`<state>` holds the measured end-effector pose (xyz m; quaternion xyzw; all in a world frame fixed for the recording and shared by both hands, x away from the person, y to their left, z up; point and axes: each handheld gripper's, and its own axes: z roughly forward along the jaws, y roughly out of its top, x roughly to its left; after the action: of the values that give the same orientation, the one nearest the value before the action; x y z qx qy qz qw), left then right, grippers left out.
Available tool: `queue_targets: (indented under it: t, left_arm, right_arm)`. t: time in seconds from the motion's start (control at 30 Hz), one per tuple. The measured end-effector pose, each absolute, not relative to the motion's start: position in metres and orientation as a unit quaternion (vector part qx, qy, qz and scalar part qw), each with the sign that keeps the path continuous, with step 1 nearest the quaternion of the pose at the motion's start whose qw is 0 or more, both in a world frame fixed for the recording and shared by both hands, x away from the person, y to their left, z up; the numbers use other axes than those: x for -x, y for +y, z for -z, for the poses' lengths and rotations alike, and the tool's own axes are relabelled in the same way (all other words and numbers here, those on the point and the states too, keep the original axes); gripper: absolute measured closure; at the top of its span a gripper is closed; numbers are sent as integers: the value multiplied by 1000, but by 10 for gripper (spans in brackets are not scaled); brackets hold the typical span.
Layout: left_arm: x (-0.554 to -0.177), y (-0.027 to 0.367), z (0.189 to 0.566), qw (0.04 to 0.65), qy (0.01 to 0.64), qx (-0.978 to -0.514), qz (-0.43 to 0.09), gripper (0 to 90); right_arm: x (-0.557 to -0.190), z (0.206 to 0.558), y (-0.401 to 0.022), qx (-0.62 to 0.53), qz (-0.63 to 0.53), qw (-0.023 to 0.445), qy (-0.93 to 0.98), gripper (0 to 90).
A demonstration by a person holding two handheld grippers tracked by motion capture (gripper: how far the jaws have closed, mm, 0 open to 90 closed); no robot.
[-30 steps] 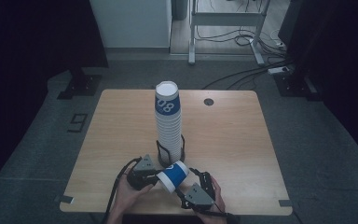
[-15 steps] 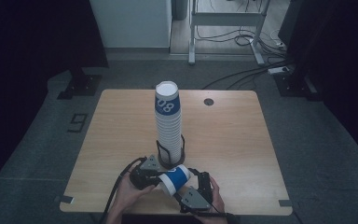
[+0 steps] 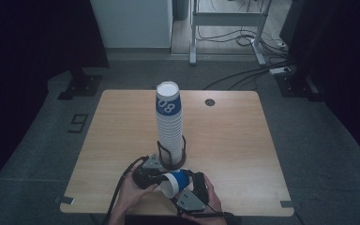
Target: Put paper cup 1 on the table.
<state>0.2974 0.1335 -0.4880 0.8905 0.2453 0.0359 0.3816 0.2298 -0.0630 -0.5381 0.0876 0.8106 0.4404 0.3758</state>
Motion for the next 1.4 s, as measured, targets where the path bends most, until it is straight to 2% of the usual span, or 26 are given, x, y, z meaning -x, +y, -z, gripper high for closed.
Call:
queue_targets:
  t: [0.2, 0.37, 0.63, 0.97, 1.07, 1.17, 1.23, 1.4]
  left_arm:
    - [-296, 129, 488, 393, 250, -884, -31, 861]
    - [-296, 124, 489, 398, 259, -879, -35, 853]
    - [-295, 123, 489, 413, 260, -872, -24, 856]
    - [-294, 131, 494, 459, 266, -847, -21, 813]
    - [-294, 133, 494, 466, 269, -843, -25, 786]
    - [-294, 136, 495, 485, 285, -826, -33, 707]
    - [-294, 138, 495, 492, 300, -816, -40, 577]
    - [-293, 140, 499, 502, 314, -804, -52, 497]
  right_arm:
    - [-232, 537, -57, -84, -440, 374, 812, 34]
    - [-231, 535, -56, -77, -445, 362, 815, 94]
    - [-230, 532, -57, -77, -456, 369, 806, 96]
    - [-232, 533, -61, -99, -469, 357, 802, 158]
    - [-233, 532, -63, -107, -475, 352, 800, 163]
    - [-234, 531, -65, -115, -483, 348, 795, 165]
    - [-235, 531, -68, -124, -488, 343, 793, 166]
    - [-238, 530, -72, -145, -495, 330, 790, 168]
